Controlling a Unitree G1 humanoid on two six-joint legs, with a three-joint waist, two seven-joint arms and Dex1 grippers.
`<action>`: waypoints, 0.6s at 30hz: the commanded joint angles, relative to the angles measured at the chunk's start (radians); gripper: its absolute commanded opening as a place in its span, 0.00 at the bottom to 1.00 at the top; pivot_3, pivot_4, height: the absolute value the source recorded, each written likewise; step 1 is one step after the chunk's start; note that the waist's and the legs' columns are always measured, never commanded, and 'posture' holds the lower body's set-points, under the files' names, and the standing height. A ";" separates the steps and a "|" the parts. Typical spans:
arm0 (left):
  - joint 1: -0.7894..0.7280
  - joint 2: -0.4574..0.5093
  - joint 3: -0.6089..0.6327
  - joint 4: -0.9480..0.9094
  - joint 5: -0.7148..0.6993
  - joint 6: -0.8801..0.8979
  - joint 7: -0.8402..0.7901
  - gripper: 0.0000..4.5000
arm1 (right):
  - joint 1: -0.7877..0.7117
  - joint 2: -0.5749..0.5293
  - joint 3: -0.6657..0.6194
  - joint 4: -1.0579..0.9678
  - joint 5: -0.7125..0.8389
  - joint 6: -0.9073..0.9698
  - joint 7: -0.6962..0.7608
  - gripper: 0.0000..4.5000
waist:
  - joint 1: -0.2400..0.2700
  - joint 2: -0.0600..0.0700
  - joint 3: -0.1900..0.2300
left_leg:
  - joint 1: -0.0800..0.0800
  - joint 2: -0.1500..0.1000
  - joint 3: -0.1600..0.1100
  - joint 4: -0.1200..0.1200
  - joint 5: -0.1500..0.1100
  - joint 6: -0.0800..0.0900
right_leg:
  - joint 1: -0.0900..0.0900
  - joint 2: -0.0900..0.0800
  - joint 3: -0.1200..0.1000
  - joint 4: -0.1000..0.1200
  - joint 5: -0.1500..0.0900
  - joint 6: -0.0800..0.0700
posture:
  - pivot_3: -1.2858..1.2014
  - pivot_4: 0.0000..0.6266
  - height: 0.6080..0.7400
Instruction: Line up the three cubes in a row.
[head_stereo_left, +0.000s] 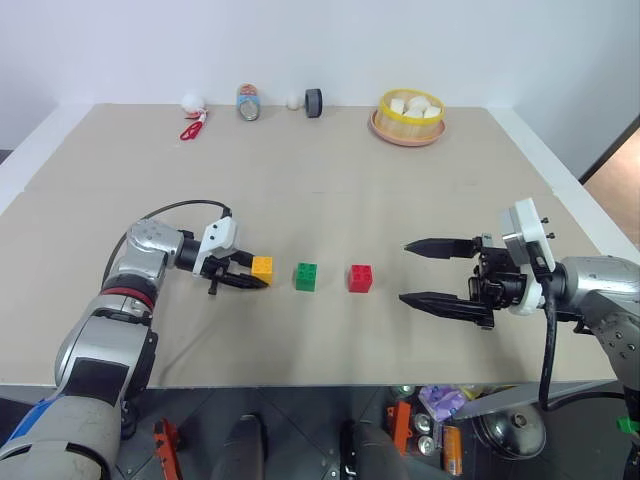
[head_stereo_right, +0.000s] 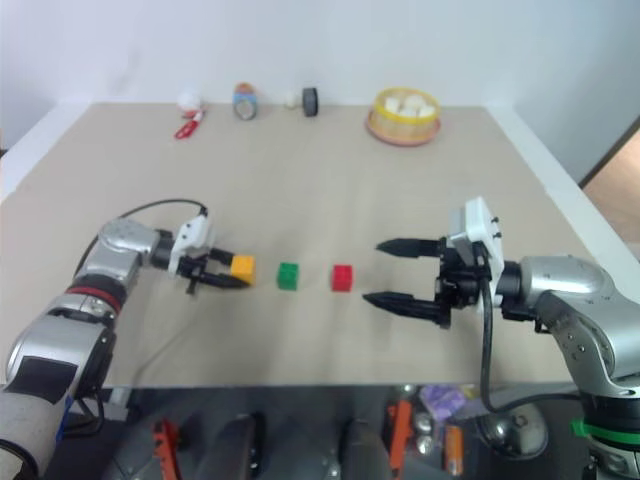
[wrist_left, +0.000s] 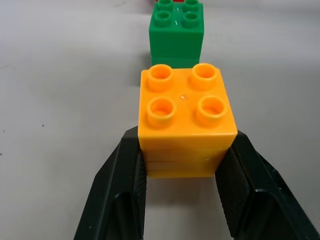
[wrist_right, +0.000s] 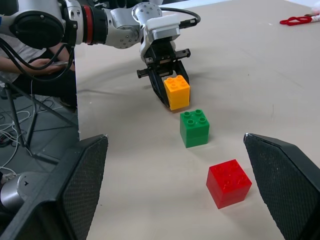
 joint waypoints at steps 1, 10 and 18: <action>0.003 0.036 0.021 -0.006 0.005 -0.013 -0.011 0.29 | -0.020 -0.010 -0.013 -0.007 -0.001 -0.013 0.009 1.00 | 0.000 0.000 0.000 | 0.000 0.000 0.000 0.000 0.000 0.000 | 0.000 0.000 0.000 0.000 0.000 0.000 | 0.52 0.24 1.00; 0.038 0.033 0.033 -0.010 0.011 -0.022 -0.011 0.29 | -0.029 -0.015 -0.018 -0.006 0.000 -0.008 0.014 1.00 | 0.000 0.000 0.000 | 0.000 0.000 0.000 0.000 0.000 0.000 | 0.000 0.000 0.000 0.000 0.000 0.000 | 0.52 0.24 1.00; 0.045 0.016 0.048 -0.007 0.017 -0.023 -0.010 0.29 | -0.035 -0.019 -0.022 -0.012 0.003 -0.002 0.009 1.00 | 0.000 0.000 0.000 | 0.000 0.000 0.000 0.000 0.000 0.000 | 0.000 0.000 0.000 0.000 0.000 0.000 | 0.52 0.24 1.00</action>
